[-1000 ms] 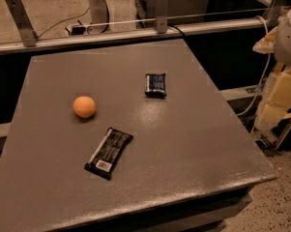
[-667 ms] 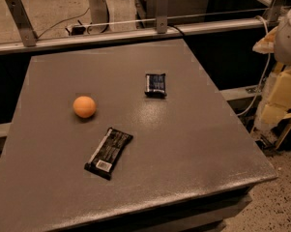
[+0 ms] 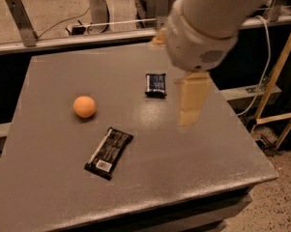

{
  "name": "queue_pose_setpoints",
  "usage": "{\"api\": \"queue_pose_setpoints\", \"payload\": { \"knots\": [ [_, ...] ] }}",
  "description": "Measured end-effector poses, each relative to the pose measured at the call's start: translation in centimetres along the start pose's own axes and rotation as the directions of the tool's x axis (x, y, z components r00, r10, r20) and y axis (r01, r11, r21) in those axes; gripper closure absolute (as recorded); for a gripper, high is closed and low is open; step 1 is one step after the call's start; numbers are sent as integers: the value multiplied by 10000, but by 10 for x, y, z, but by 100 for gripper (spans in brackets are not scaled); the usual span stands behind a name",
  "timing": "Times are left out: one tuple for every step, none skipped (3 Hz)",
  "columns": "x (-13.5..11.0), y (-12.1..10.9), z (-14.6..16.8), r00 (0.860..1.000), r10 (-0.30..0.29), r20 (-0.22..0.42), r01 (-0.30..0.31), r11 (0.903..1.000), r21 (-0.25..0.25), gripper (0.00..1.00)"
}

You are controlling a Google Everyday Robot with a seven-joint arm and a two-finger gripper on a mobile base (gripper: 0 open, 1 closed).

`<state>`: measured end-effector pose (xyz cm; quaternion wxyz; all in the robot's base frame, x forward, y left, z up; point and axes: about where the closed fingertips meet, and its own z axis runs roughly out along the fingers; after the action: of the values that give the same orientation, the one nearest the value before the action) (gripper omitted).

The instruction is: Pick rxbar chocolate

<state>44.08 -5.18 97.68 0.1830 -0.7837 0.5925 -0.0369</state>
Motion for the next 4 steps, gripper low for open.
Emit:
{"api": "queue_pose_setpoints", "payload": {
  "knots": [
    [-21, -2, -5, 9986, -510, 107, 509, 9986, 134, 0],
    [-25, -2, -8, 9982, -582, 104, 580, 9981, 221, 0],
    [-39, 0, 9, 9840, -1660, 640, 1699, 9835, -618, 0],
    [-75, 19, 78, 8837, -3901, 2586, 4553, 8444, -2823, 0]
  ]
}}
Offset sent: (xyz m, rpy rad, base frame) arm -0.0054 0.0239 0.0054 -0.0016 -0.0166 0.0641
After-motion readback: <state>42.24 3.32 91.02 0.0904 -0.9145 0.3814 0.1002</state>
